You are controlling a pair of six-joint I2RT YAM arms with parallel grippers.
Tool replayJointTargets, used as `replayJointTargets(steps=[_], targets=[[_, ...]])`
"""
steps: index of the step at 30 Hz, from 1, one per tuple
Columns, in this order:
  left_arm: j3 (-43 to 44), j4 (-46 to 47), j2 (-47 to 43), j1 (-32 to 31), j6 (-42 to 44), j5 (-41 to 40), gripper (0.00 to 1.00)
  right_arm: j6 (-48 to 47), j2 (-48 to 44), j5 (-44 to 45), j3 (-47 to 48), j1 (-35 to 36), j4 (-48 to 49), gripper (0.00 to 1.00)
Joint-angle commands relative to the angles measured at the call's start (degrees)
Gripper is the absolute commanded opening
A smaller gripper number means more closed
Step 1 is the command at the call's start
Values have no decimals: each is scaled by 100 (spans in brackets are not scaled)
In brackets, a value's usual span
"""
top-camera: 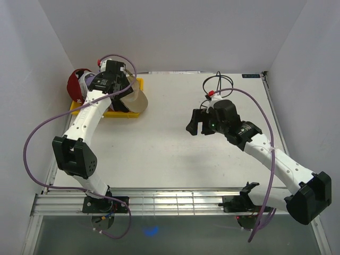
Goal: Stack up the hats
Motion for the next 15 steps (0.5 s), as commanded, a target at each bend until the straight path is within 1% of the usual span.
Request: replayJointTargets(steps=[1, 8, 15], targets=[[39, 131, -173, -79, -113, 489, 71, -127, 233, -197, 349, -8, 207, 93], [-356, 420, -41, -79, -236, 630, 68, -127, 549, -329, 419, -8, 295, 95], [-576, 597, 3, -79, -263, 252, 68, -144, 620, -312, 402, -8, 304, 95]])
